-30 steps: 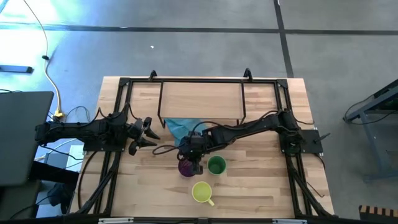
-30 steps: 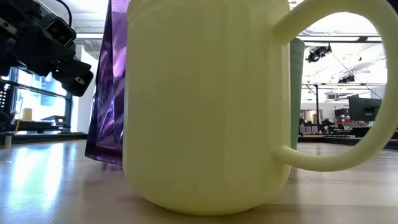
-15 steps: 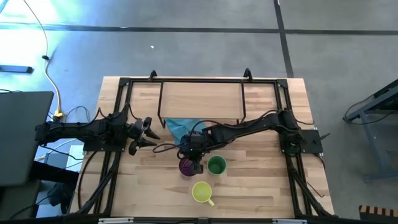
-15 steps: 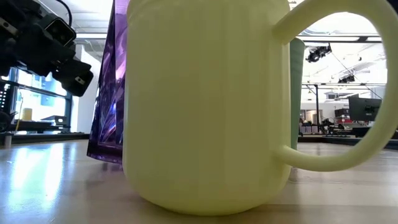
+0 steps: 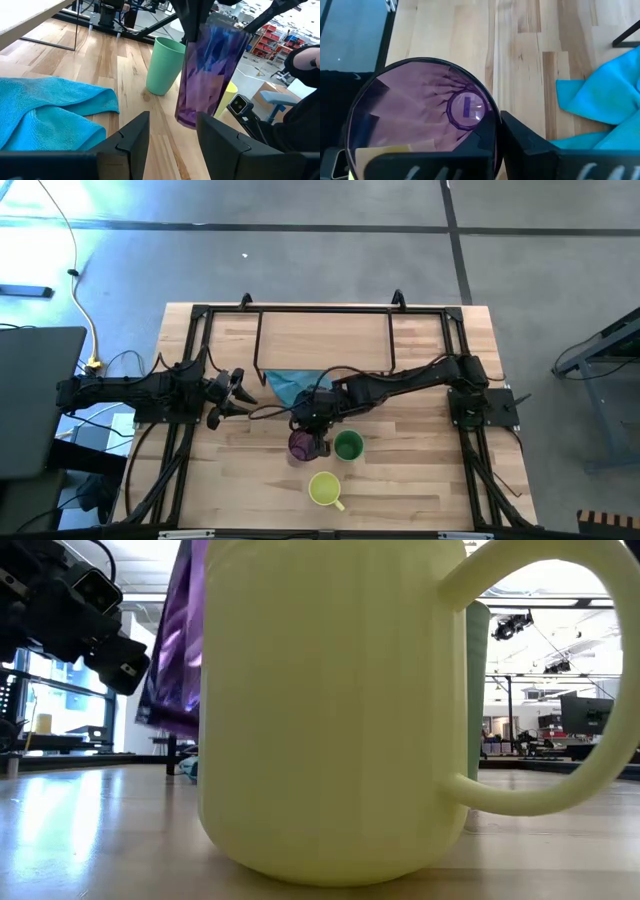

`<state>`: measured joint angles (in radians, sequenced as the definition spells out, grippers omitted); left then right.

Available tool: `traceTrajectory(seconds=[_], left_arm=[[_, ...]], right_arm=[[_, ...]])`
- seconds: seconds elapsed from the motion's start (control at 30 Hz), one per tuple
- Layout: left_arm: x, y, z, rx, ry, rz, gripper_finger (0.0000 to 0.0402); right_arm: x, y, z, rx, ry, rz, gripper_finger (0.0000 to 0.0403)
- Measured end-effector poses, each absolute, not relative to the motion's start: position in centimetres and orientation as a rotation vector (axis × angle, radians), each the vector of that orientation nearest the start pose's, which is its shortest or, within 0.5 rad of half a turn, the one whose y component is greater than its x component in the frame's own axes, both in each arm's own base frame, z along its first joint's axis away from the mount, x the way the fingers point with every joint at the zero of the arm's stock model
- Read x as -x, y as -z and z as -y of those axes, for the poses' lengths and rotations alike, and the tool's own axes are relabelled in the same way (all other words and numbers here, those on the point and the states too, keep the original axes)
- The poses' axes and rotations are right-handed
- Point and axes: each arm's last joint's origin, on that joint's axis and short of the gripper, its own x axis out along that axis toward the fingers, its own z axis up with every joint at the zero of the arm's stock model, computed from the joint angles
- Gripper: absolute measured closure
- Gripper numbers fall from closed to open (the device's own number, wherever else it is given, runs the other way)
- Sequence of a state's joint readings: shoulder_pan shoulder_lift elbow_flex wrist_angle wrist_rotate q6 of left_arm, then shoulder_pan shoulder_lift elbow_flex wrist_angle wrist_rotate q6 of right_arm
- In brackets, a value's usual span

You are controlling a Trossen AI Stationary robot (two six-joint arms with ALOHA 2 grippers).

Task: Stack small to large cups/mugs on shelf
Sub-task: Put the purple cup on the shelf

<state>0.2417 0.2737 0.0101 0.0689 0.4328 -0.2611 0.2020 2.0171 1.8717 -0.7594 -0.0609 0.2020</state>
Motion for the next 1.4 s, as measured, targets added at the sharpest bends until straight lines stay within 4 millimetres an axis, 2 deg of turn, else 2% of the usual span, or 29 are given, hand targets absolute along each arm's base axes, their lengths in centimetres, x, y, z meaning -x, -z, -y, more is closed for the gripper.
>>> traceTrajectory(seconds=[0.7, 1.4], left_arm=[[-11.0, -15.1, -1.5, 0.33, 0.165, -0.209, 0.0252], [-11.0, -15.1, -1.5, 0.33, 0.165, -0.209, 0.0252]], right_arm=[[-41.7, -31.9, -7.9, -0.133, -0.136, -0.897, 0.0403], [-37.8, -37.6, -6.0, -0.137, -0.085, -0.787, 0.0403]])
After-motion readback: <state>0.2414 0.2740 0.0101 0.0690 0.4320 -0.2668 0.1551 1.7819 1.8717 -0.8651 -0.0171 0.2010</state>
